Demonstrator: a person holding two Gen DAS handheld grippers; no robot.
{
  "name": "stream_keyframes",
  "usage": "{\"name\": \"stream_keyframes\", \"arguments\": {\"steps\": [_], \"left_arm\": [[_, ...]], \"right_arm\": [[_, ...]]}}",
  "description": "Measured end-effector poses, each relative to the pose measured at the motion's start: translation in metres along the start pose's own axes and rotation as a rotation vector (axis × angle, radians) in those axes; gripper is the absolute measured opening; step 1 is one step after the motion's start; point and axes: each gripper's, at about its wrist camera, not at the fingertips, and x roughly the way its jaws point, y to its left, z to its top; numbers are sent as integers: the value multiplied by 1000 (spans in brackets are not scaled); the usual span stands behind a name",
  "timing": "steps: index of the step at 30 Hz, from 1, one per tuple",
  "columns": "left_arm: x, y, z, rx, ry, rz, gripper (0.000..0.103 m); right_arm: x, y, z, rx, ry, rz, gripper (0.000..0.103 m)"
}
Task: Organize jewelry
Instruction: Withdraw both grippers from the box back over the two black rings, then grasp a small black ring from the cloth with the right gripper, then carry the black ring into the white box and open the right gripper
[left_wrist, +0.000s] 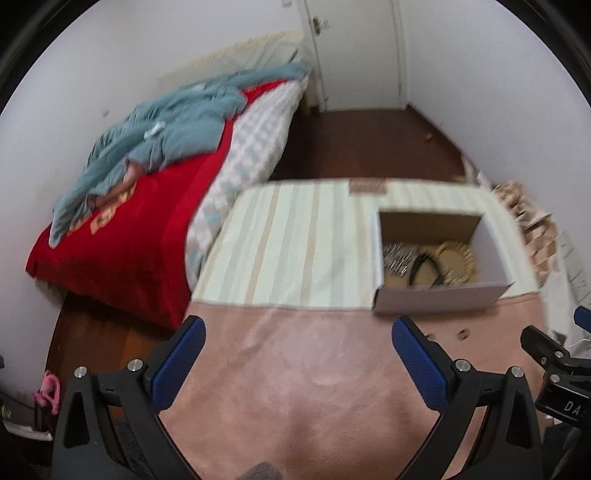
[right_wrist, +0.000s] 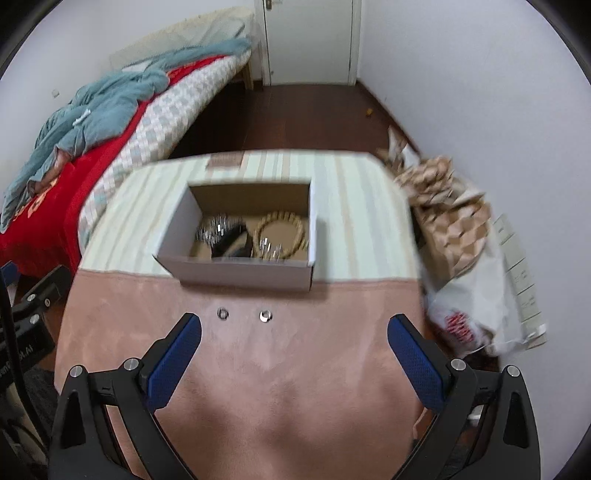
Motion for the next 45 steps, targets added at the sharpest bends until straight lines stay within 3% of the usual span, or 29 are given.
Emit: {"name": "stream_keyframes", "arguments": {"steps": [3,4,7,11,15,16,17,19,23,31,36,39,42,43,45], "left_arm": [[33,0,-14,-3,57,37,103],[44,0,-18,0,79,47,103],[68,1,-25,11,127,68,103],[84,4,-26,11,151,76,103],[94,4,-26,17,169,74,103],[96,3,-26,18,173,71,103],[98,2,-27,19,178,68,103],[101,-1,-27,22,184,60,103],[99,-17,-26,41,189,13,103],[96,-87,-23,98,219,-184,102],[95,-120,-22,132,208,-220,101],[94,-132,-22,143,207,-230,85],[97,-139,-25,155,219,-232,60],[98,-141,-26,159,224,-238,46],[98,-139,-25,154,210,-251,34]], "right_arm": [[44,-3,-16,12,18,11,101],[60,-4,-20,20,28,28,97],[94,1,-29,15,46,73,62],[118,13,-35,-9,33,106,58],[130,26,-36,-52,10,83,51],[130,28,-35,-61,5,77,43],[130,30,-34,-72,-4,63,28],[131,31,-35,-86,-15,41,13],[123,18,-38,-57,-9,47,13],[90,-42,-45,107,-53,0,13],[91,-69,-49,159,-53,-43,13],[90,-81,-51,179,-56,-51,13],[90,-88,-51,192,-60,-50,13],[90,-89,-51,196,-62,-49,13],[91,-91,-51,203,-63,-47,13]]}}
